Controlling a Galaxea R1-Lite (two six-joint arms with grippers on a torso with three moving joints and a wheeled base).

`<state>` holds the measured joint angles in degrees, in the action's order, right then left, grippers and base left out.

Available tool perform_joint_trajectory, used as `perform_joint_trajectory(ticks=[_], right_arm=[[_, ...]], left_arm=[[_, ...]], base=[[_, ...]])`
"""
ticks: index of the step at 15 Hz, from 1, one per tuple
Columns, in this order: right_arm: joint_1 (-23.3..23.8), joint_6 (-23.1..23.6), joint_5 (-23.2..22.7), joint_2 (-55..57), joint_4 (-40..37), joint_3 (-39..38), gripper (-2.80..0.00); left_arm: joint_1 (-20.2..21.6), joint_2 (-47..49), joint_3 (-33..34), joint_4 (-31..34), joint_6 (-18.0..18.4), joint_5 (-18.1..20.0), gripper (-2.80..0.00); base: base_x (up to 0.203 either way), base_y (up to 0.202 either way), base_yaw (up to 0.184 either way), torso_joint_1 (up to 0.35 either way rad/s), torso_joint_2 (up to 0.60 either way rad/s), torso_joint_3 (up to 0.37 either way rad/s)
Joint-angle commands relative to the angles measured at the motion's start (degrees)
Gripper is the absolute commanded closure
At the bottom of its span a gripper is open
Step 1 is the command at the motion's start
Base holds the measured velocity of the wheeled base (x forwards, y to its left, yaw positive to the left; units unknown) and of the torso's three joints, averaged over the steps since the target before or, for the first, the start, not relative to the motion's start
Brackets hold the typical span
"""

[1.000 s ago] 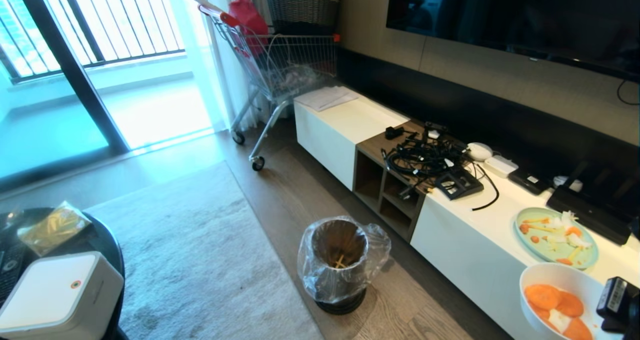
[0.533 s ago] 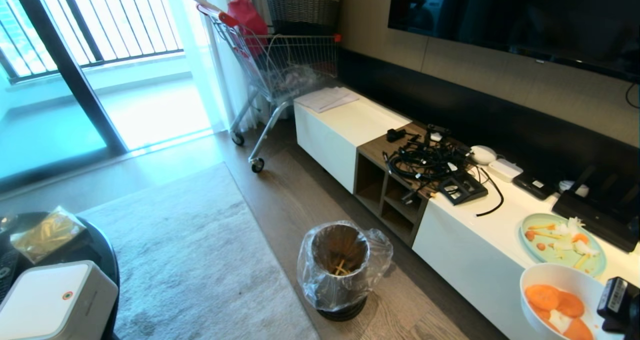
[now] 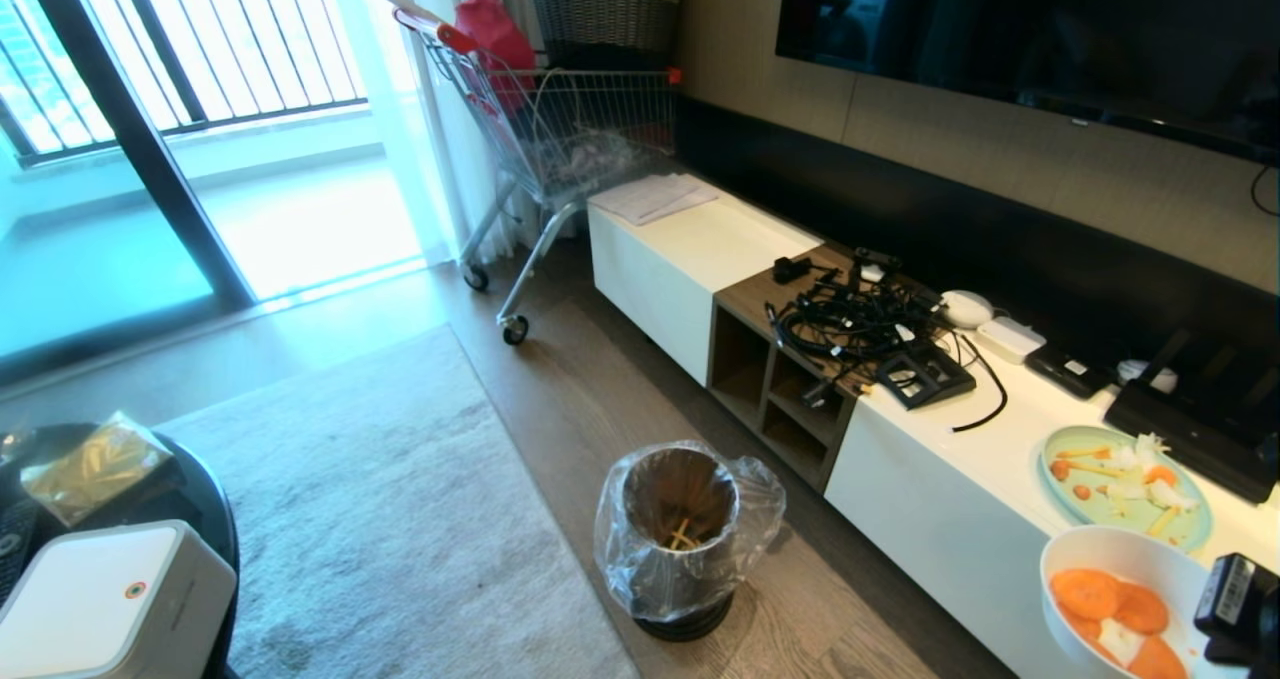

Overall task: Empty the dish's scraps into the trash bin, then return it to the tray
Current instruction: Move the bowl over the trash can

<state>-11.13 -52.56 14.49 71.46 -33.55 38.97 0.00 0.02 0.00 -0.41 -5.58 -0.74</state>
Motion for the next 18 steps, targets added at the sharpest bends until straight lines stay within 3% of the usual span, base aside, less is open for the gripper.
perform_joint_trajectory(ticks=[1, 8, 18], right_arm=[[-0.03, -0.32, 0.06, 0.08, -0.20, -0.01, 0.00], [-0.12, -0.28, 0.10, 0.08, -0.03, 0.05, 0.00], [-1.37, -0.35, 0.01, 0.87, -0.01, 1.82, 0.00]], left_arm=[[0.00, -0.01, 0.00, -0.02, -0.04, -0.05, 0.00], [0.00, -0.02, 0.00, -0.02, -0.11, -0.05, 0.00], [0.00, -0.01, 0.00, -0.02, -0.13, -0.05, 0.00]], base=[[0.000, 0.000, 0.000, 0.000, 0.00, 0.000], [0.000, 0.000, 0.000, 0.001, 0.00, -0.025], [0.000, 0.000, 0.000, 0.004, 0.00, -0.188]])
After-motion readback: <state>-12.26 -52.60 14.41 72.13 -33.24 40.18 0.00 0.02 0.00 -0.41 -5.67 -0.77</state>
